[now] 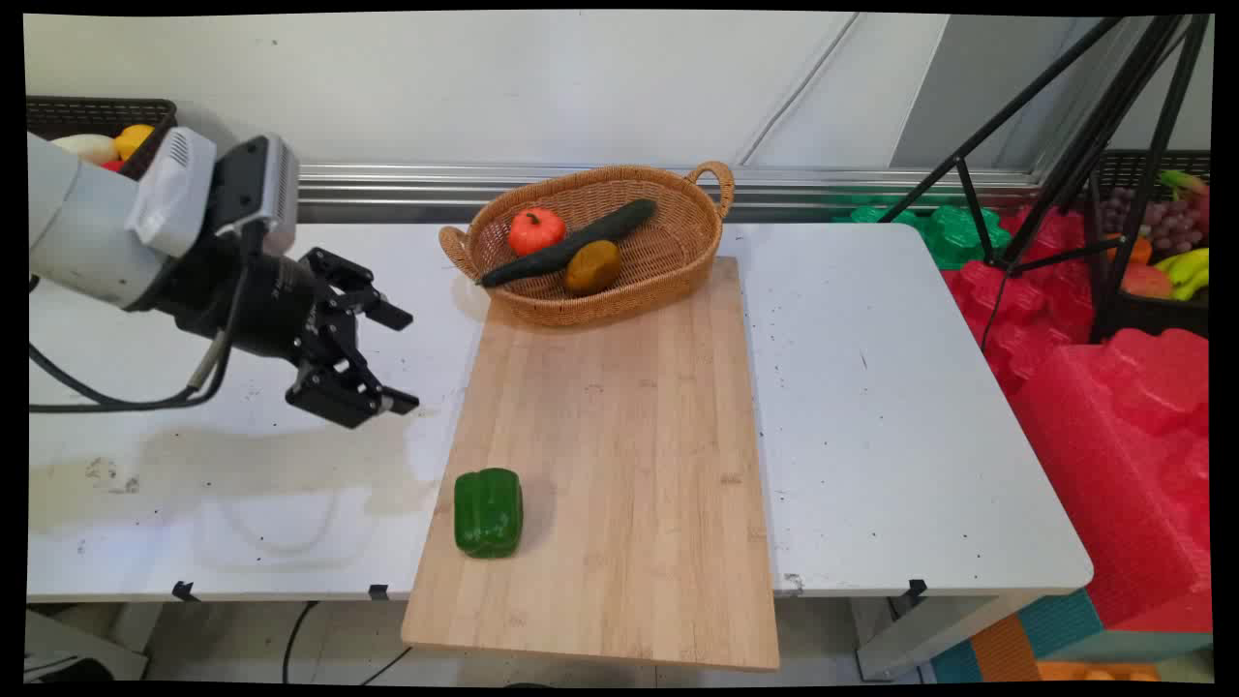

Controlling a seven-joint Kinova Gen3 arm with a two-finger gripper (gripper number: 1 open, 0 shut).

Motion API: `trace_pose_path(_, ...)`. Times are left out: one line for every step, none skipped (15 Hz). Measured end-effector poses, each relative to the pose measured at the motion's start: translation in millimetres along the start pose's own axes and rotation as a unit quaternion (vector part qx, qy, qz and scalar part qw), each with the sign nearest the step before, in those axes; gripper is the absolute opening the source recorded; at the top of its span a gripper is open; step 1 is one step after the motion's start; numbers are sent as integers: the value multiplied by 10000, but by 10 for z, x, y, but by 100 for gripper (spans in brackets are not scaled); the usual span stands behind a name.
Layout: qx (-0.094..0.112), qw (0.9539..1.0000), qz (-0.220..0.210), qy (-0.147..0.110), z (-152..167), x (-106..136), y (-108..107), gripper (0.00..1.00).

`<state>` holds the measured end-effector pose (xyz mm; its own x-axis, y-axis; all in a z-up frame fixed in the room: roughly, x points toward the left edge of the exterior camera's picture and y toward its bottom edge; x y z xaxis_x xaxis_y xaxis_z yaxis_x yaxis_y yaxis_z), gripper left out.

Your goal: Pick up the cucumber from the vegetable basket

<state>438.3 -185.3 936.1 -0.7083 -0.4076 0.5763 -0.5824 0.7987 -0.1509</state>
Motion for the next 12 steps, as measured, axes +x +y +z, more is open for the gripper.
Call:
trace_pose_path(37, 10000, -52, 31, -21, 4, -28, 100)
trace_pose_path(66, 9999, -89, 54, -32, 12, -48, 100)
trace_pose_path(122, 9997, -156, 113, -47, 35, -87, 100)
trace_pose_path(160, 9996, -200, 149, -51, 55, -115, 100)
trace_pose_path(227, 9992, -272, 211, -51, 97, -169, 100)
trace_pose_path(311, 9985, -355, 275, -44, 152, -234, 100)
trace_pose_path(396, 9977, -435, 326, -23, 216, -307, 100)
trace_pose_path(468, 9970, -502, 362, 5, 279, -377, 100)
trace_pose_path(513, 9965, -543, 377, 30, 319, -423, 100)
trace_pose_path(588, 9957, -603, 397, 73, 383, -501, 100)
trace_pose_path(667, 9946, -670, 416, 135, 458, -595, 100)
trace_pose_path(740, 9936, -740, 424, 207, 528, -693, 100)
